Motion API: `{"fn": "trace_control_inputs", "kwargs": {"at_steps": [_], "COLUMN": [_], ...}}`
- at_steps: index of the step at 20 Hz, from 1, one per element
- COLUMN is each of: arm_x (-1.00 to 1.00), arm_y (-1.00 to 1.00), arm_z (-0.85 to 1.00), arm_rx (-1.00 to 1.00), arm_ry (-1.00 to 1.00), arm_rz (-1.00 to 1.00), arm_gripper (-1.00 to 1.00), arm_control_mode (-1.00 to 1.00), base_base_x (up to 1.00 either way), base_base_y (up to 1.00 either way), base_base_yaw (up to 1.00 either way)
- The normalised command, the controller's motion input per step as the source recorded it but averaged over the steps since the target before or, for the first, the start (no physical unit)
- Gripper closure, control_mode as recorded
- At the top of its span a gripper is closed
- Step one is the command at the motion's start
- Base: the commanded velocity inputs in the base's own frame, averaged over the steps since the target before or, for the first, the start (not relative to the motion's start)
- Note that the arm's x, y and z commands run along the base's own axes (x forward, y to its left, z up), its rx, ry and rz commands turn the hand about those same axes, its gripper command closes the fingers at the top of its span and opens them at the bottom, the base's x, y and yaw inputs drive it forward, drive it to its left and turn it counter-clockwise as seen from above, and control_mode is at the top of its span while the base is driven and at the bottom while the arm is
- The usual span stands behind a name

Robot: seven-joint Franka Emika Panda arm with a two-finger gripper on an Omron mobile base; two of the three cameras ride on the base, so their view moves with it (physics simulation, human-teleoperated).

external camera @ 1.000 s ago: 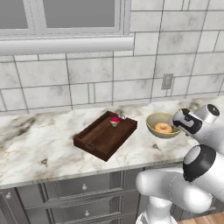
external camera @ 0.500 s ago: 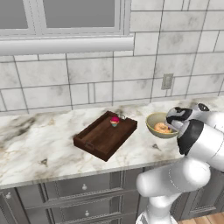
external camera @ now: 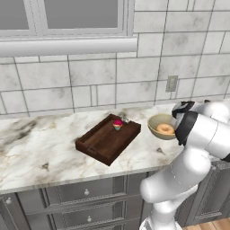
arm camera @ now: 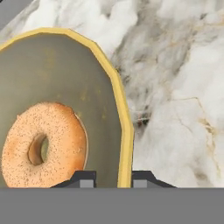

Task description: Place the bowl with donut and the cupcake onto the tray.

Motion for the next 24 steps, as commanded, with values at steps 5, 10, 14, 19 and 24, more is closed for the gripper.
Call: {"fn": "trace_control_inputs", "kwargs": {"at_steps": [5,10,14,19,24], "arm_x": [0.03,0.0,0.0,-0.08,-0.11], "arm_y": [0.0,0.08,0.51,0.88,0.92], "arm_z": [0.32,0.47,0.16,0.04,0.01], "arm_rx": [0.06,0.05,0.0,0.0,0.0], "arm_ry": [-0.03,-0.05,-0.01,-0.01,-0.01], "arm_rz": [0.0,0.0,0.05,0.09,0.09], "arm_gripper": [1.0,1.0,1.0,1.0,1.0], "arm_control_mode": [-1.0,-1.0,-1.0,-1.0,-1.0], "base_base_x": [0.0,0.0,0.0,0.0,0.0], "base_base_y": [0.0,0.0,0.0,0.0,0.0], "base_base_yaw": [0.0,0.0,0.0,0.0,0.0]}}
